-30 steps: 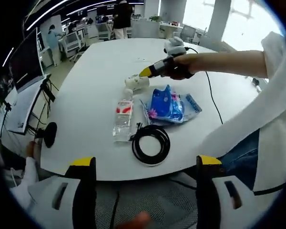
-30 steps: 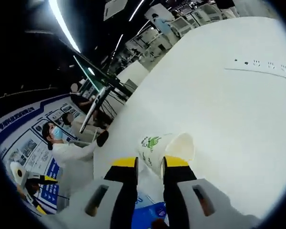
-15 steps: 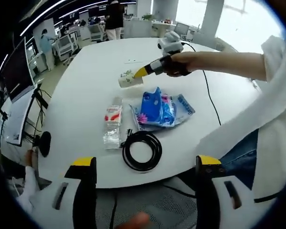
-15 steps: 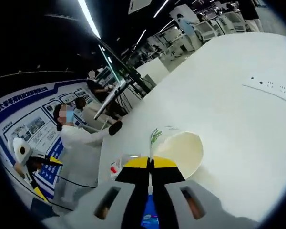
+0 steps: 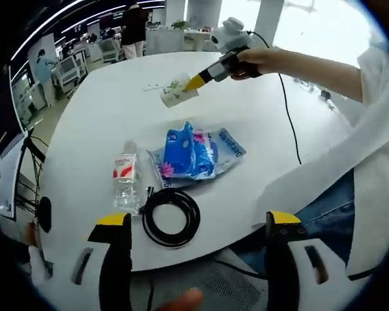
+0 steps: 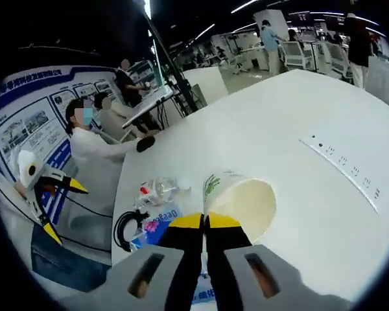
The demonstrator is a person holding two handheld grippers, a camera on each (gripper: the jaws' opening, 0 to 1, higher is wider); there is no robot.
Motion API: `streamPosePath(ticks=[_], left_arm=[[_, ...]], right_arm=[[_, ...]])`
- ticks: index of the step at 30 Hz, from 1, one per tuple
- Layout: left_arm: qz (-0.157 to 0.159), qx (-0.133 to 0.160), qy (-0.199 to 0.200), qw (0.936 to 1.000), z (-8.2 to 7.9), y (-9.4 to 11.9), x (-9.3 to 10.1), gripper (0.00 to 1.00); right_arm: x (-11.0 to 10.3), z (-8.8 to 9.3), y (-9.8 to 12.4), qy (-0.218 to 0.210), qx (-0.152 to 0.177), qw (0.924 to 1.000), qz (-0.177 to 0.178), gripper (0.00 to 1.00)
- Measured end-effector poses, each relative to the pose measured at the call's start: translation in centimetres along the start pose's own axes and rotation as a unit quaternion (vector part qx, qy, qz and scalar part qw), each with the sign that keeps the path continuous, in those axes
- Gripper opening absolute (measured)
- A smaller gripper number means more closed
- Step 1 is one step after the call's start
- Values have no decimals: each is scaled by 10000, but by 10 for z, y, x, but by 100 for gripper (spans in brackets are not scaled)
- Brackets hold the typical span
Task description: Arrange the tabletop items into an orderly group along one side of the table until the central work area is clear of visible clutter.
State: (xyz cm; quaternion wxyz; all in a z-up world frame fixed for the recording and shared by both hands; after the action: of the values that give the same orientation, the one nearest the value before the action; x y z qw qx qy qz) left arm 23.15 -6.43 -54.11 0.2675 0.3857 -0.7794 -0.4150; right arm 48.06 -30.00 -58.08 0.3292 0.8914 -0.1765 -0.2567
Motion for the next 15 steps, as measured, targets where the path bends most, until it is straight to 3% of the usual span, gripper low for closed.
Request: streamPosePath(ticks=[3, 6, 9, 10, 11, 13, 15], left_arm=[[-102, -10, -152, 9998, 0, 9, -10, 88], [-88, 64, -86, 9999, 6, 16, -18, 88], [43, 108, 230, 9997, 16, 18, -28, 88], [32, 119, 232, 9997, 18, 19, -30, 88], [6, 142, 231, 9996, 19, 19, -32, 88], [-53, 208, 332, 9992, 22, 21, -35, 88], [-40, 369, 537, 9979, 24, 22, -35, 88]], right_arm=[[-1, -2, 2, 609, -573, 9961, 267, 0], [-6, -7, 4, 831, -953, 9912, 384, 0], [-10, -15, 8, 829, -1053, 9902, 391, 0], [-9, -16, 9, 886, -1205, 9878, 436, 0], [-7, -16, 10, 1143, -1514, 9803, 549, 0], [-5, -18, 10, 1440, -1795, 9708, 671, 0], [-4, -20, 8, 1446, -1917, 9685, 662, 0]])
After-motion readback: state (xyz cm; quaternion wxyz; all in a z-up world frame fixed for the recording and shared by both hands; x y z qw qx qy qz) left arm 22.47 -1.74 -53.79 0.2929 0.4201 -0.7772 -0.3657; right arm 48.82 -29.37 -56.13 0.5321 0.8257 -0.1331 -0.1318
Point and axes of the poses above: the point that each gripper's makers call its tool centre point, and the gripper's own axes: y roughly backward along the fingers, x roughly to its right, z roughly out of its underside, the point moved 10 cm from there along y, roughly backward along the fingers, and after that the axes turned 4 degrees about -x, right-handed, at the moved point
